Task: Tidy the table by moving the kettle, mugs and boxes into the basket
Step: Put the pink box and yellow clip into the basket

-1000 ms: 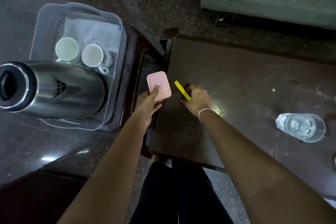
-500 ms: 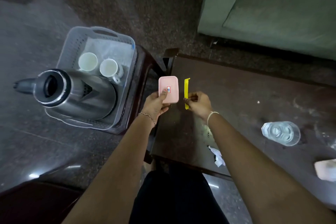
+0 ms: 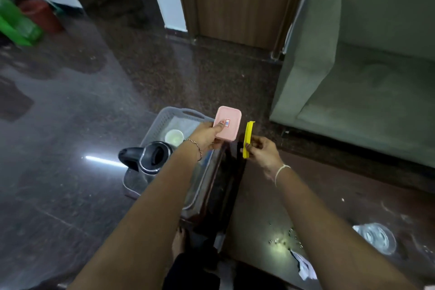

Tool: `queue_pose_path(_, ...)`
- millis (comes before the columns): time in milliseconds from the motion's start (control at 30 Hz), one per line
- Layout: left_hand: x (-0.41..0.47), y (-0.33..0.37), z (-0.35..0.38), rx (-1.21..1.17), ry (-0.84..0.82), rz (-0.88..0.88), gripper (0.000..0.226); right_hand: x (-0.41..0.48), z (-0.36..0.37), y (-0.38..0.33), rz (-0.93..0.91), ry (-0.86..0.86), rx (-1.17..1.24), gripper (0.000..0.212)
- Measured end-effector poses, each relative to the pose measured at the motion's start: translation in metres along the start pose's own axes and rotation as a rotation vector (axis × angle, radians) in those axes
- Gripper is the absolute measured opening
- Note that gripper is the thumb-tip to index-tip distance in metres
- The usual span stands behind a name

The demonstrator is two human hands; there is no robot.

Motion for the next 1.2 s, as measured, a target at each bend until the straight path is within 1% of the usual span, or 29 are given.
queue_pose_path(67, 0.008, 0.007, -0.036, 0.008, 0.028, 0.012, 0.026, 0.007, 0.028, -0.004, -0.018, -0.013, -0.038, 0.022)
queue_pose_path(167, 0.029, 0.008, -0.097, 0.065, 0.094, 0.016, 0.037, 0.019, 0.069, -0.003, -0.052, 0.012, -0.112, 0.027)
queue_pose_path(233, 0.046, 0.003, -0.137, 0.112, 0.13, 0.005, 0.036, 0.028, 0.097, 0.003, -0.079, 0.031, -0.142, 0.029)
queue_pose_path(367, 0.082, -0.02, -0.2, 0.269, 0.16, -0.032, 0.038, 0.047, 0.143, 0.018, -0.073, 0.082, -0.147, 0.032)
queue_pose_path(467, 0.107, -0.038, -0.225, 0.423, 0.15, -0.059, 0.037, 0.06, 0.165, 0.029, -0.053, 0.124, -0.232, 0.026)
queue_pose_path(600, 0.137, -0.057, -0.233, 0.652, 0.094, -0.092, 0.039, 0.08, 0.179, 0.044, -0.03, 0.168, -0.313, 0.022)
queue_pose_path(700, 0.155, -0.069, -0.229, 0.807, 0.087, -0.104, 0.04, 0.098, 0.182, 0.055, 0.014, 0.201, -0.335, 0.024)
queue_pose_path(800, 0.164, -0.078, -0.226, 0.858, 0.135, -0.092, 0.04, 0.111, 0.181, 0.061, 0.018, 0.218, -0.386, 0.024)
queue_pose_path(933, 0.169, -0.077, -0.225, 0.956, 0.236, -0.01, 0.041, 0.122, 0.182, 0.071, 0.052, 0.224, -0.395, 0.023)
queue_pose_path(1000, 0.171, -0.076, -0.222, 1.008, 0.244, 0.009, 0.042, 0.125, 0.182, 0.075, 0.072, 0.227, -0.39, 0.02)
queue_pose_path(1133, 0.176, -0.078, -0.217, 1.024, 0.262, 0.005, 0.043, 0.131, 0.184, 0.081, 0.092, 0.24, -0.381, 0.018)
queue_pose_path(1200, 0.179, -0.078, -0.215, 1.122, 0.274, 0.02, 0.044, 0.132, 0.185, 0.083, 0.107, 0.24, -0.364, 0.018)
Point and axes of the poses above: each hand's wrist, its own x-axis towards the middle knuckle, its own z-axis out of the palm, y = z × x, the point moved 5 cm from there along x, towards the middle knuckle, and after that the axes turned 13 degrees about x, right-handed, at the moved point
